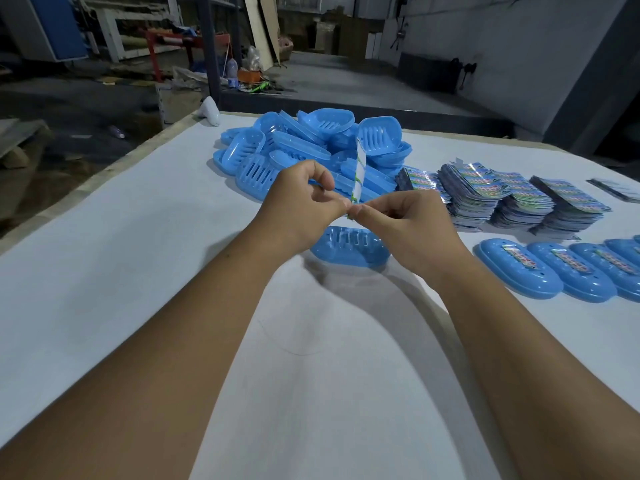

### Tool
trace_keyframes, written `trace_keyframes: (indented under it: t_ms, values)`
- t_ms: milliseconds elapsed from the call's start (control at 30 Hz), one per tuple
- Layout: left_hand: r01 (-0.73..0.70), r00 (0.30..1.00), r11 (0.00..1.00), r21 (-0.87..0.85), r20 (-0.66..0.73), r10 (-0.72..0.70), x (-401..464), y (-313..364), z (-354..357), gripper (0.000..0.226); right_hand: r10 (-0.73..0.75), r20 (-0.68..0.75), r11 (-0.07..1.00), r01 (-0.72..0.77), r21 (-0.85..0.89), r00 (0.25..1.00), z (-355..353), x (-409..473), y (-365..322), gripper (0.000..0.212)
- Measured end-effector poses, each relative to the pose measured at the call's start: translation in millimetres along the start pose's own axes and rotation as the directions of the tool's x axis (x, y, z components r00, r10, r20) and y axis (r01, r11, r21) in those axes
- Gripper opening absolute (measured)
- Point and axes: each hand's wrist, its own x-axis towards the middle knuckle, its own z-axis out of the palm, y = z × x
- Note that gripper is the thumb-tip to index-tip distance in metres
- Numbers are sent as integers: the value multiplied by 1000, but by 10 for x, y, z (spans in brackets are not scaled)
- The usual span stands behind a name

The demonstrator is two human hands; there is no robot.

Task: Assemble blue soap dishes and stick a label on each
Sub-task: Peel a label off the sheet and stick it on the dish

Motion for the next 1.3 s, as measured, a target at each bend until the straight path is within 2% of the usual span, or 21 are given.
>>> trace_keyframes:
  t_ms: [300, 500, 667, 900, 1300]
  values:
    - [51, 997, 996, 68, -59, -47, 20, -15, -8, 28, 101, -14, 991, -99, 93, 995, -6, 15, -32, 9]
    - [116, 987, 988, 100, -123, -103, 49, -54, -61, 27, 209, -28, 972, -204, 117, 978, -44, 35, -9, 22]
    - [167, 977, 976, 137, -160, -144, 80, -98, -106, 22, 266, -38, 956, -258, 138, 963, -60, 37, -18, 20]
    - [183, 966, 943, 277, -228, -120, 96, -136, -169, 16, 331, -55, 934, -318, 164, 942, -91, 45, -8, 32]
    - [250, 947, 886, 391, -289, -140, 123, -145, -325, 15, 383, -65, 908, -363, 211, 921, -121, 62, 7, 16]
